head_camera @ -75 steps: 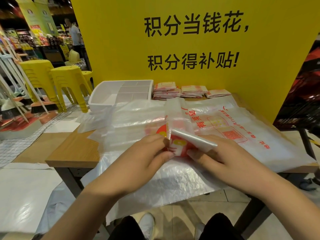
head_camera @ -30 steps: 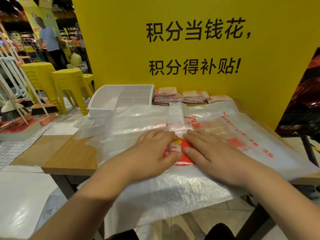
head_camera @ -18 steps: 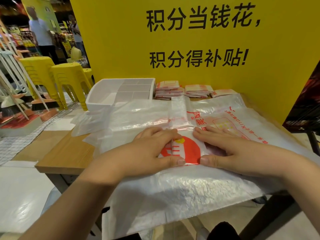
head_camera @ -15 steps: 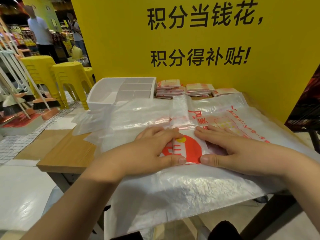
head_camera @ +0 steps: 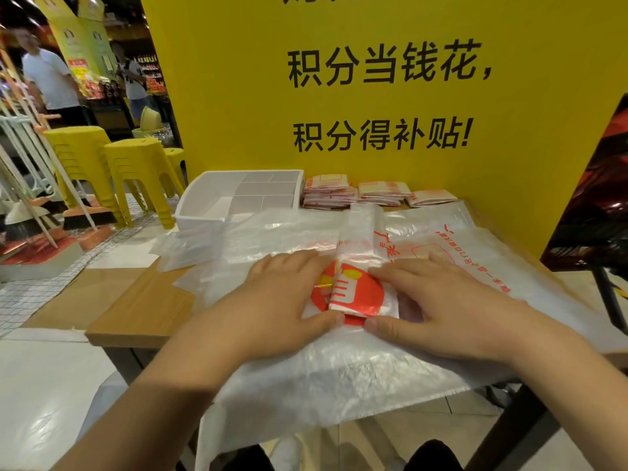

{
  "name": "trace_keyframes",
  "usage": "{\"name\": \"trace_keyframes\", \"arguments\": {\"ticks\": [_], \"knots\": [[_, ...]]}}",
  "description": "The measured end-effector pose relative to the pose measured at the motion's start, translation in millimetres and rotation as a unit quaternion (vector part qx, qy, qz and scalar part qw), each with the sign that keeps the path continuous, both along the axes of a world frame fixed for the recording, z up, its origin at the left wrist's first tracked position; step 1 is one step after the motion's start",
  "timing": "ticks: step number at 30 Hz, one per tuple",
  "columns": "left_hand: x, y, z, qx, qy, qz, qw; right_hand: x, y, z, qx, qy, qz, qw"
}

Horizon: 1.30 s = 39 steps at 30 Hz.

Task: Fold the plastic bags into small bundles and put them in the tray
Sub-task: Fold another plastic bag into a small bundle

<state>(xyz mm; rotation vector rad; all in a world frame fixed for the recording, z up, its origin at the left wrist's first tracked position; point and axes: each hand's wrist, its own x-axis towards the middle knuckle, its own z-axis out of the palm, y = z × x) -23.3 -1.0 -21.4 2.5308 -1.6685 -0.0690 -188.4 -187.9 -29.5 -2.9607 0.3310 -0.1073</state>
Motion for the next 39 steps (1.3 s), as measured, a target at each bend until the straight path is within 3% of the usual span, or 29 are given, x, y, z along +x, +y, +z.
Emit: {"name": "trace_keyframes", "arguments": {"ticks": [3,11,14,17,25,39], "knots": [[-11.1,19.2,-10.1,0.014,0.018,0.058,0.998,-3.9,12.4,-1.9,-0.027,-0.014,-0.019,0.999],[31.2,16.0,-17.9,0.028,0.075,0.025,0.996,-13.4,31.3,-10.2,-0.054,-0.039,-0.026,0.997],[34.9,16.2,-11.7,0.039,0.009,0.025,0.999,-17.4,33.6,-8.4,-0.041,-0.038,-0.021,0.998],[14.7,26.1,-9.8,-0.049,-0.091,0.026,0.994,-20.1,33.2,-8.2,-0.024,-0.040,-0.014,0.999],[-40.6,29.5,-28.7,-0.198,0.053,-0.031,0.978,-21.0,28.2,-10.1,-0.031,-0.069,0.031,0.997],[-20.5,21.9,-47.2,-0.330,0.132,-0.019,0.934,-26.0,19.4,-21.1,0.057,-0.133,0.088,0.986]]}}
